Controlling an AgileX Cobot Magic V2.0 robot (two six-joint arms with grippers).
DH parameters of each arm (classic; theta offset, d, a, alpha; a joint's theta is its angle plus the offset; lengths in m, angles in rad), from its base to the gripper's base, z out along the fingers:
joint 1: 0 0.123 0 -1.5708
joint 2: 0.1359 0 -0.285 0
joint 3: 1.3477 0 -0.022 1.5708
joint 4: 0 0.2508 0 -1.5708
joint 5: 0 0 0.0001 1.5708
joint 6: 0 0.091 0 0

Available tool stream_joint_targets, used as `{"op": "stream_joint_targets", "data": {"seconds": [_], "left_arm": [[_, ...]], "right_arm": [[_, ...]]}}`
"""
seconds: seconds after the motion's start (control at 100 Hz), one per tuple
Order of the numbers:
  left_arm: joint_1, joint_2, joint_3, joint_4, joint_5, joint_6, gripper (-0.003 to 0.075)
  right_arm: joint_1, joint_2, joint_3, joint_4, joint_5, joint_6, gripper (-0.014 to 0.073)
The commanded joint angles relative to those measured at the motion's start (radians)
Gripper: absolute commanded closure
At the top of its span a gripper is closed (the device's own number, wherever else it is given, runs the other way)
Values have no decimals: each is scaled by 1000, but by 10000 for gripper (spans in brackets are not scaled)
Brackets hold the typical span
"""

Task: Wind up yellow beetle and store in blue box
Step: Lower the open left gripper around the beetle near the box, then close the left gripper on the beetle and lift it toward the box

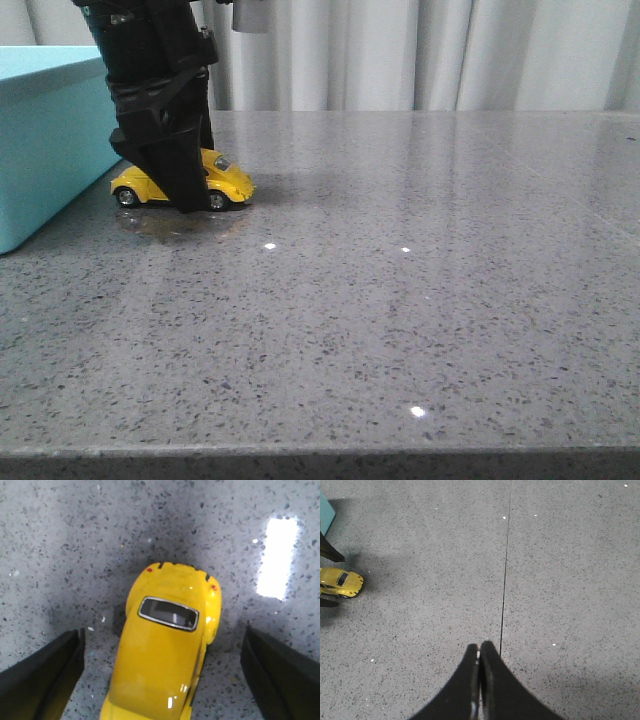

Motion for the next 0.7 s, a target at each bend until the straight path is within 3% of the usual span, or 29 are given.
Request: {"op": "stream_joint_targets", "data": {"seconds": [0.0, 0.23, 0.37, 0.57, 0.69], "left_arm": [[-6, -48, -32, -10, -12, -3, 176], [-6, -48, -32, -6, 5, -3, 461], [-6, -48, -38, -3, 8, -3, 579], [-27, -48, -175, -3, 95, -11, 627], [-27, -48, -336, -3, 146, -156, 627]], "right_arm": [[0, -2, -22, -13, -65, -12, 662], [0, -2, -22, -13, -63, -12, 662], [0, -2, -22, -13, -63, -12, 662], [0, -2, -22, -13, -63, -12, 662], [0, -2, -22, -13, -63, -12, 662]]}}
